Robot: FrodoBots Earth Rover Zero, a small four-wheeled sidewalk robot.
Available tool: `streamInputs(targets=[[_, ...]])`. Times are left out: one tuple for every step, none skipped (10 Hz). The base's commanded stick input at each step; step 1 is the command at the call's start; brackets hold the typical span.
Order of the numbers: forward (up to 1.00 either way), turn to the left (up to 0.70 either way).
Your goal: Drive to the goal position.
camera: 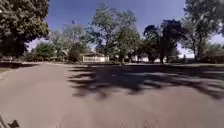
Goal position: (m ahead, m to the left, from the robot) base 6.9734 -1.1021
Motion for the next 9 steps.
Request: streamInputs(targets=[[0.7, -0.19], [0.7, -0.26], [0.7, -0.33], [0.7, -0.35], [0.7, -0.35], [0.7, -0.35], [0.7, -0.35], [0.7, -0.35], [0.7, -0.11]])
